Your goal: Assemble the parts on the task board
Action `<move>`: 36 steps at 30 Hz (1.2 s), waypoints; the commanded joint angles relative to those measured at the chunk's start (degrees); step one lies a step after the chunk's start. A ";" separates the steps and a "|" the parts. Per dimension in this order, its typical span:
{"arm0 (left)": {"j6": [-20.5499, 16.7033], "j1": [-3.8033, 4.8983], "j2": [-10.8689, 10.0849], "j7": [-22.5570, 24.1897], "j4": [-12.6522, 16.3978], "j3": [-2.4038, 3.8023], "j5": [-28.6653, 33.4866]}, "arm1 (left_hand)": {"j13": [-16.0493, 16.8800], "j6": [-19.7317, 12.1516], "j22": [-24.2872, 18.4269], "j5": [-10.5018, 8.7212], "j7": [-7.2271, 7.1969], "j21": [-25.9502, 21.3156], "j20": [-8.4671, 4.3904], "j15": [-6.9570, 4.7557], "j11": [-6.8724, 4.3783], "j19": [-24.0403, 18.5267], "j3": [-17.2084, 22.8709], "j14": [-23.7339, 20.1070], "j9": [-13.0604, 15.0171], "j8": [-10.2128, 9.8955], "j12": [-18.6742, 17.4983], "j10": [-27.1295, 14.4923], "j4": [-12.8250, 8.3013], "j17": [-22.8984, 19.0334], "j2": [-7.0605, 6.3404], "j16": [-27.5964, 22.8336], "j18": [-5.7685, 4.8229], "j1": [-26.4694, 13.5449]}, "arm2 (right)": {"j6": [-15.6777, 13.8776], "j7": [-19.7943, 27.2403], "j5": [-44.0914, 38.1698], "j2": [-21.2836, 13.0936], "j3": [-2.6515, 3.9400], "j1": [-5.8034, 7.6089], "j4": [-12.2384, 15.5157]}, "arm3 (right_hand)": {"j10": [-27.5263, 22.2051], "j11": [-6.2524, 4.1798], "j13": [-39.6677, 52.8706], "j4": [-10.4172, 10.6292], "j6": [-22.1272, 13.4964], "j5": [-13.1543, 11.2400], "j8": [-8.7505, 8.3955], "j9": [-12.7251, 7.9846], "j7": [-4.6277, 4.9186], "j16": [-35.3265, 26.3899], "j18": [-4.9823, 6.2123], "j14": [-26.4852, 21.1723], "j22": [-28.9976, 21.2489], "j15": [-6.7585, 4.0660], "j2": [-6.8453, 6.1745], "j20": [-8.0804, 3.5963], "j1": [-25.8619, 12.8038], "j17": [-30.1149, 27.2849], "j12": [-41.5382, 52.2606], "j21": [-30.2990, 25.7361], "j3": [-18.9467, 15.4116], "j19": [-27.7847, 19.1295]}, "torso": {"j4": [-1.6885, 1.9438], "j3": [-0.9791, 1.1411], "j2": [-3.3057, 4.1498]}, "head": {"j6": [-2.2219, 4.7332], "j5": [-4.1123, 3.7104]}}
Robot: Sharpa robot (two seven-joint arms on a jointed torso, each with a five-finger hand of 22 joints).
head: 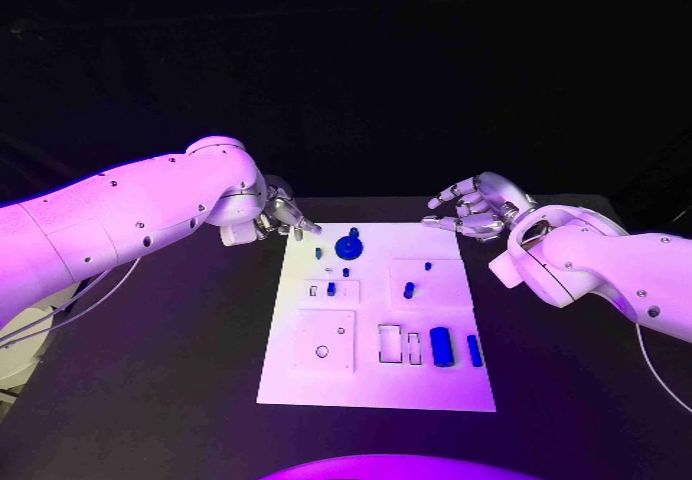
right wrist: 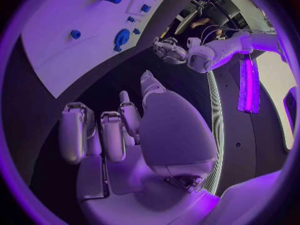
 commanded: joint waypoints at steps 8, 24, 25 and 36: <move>2.26 0.00 4.24 1.96 -6.39 -0.71 -2.61 | -0.35 -0.09 0.06 -0.15 0.12 -0.07 0.37 0.57 0.53 0.05 -0.63 2.21 -0.34 -0.50 0.10 -0.34 0.07 6.23 -0.06 0.26 1.03 0.13 | 0.60 0.59 -1.28 0.20 0.00 -0.05 0.09 | -0.36 0.07 1.68 -0.05 -0.37 0.03 0.38 0.09 0.11 -0.25 0.32 4.00 8.10 0.01 0.02 0.12 -0.46 7.95 -0.27 -0.15 -0.47 0.22 | -0.15 0.12 0.49 | 0.07 -0.02; 6.00 -1.61 8.66 6.28 -14.05 -1.67 -3.18 | -0.94 0.24 -0.02 -0.18 0.18 -0.15 0.54 0.69 0.63 -0.06 -0.92 2.16 -0.89 -0.87 -0.14 -0.94 -0.06 6.19 -0.02 0.31 1.06 0.71 | 0.20 1.14 -1.92 0.34 0.01 -0.05 0.27 | -0.42 0.06 1.59 -0.08 -0.40 0.03 0.40 0.09 0.10 -0.36 0.37 3.95 7.97 0.00 0.08 0.11 -0.44 7.78 -0.38 -0.41 -0.49 0.13 | -0.18 0.26 0.81 | -0.14 -0.38; 6.04 -1.72 8.84 6.72 -14.35 -1.69 -3.06 | -1.15 0.22 0.03 -0.19 0.24 -0.13 0.57 0.73 0.67 -0.04 -1.11 2.13 -1.04 -1.01 -0.24 -1.15 -0.05 6.17 -0.19 0.31 1.06 0.76 | 0.18 1.16 -1.92 0.36 0.01 -0.05 0.26 | -0.42 0.06 1.59 -0.08 -0.40 0.03 0.40 0.09 0.10 -0.36 0.37 3.95 7.97 0.00 0.08 0.11 -0.44 7.78 -0.38 -0.41 -0.49 0.13 | -0.20 0.26 0.85 | -0.14 -0.41; 4.92 -2.59 10.23 8.21 -16.54 -2.12 -2.82 | -1.44 0.14 -0.01 -0.16 0.38 -0.19 0.69 0.86 0.81 -0.14 -1.43 2.11 -1.51 -1.47 -0.34 -1.53 0.01 6.22 0.05 0.38 1.07 0.76 | -0.22 1.44 -1.87 0.67 0.01 -0.05 0.18 | -1.75 0.02 0.08 -0.13 -0.38 0.03 0.50 0.11 0.06 -0.92 0.63 3.70 7.32 -0.03 0.29 0.09 -0.35 6.92 -2.21 -1.68 -0.46 -0.40 | -0.16 0.22 0.71 | -0.07 -0.37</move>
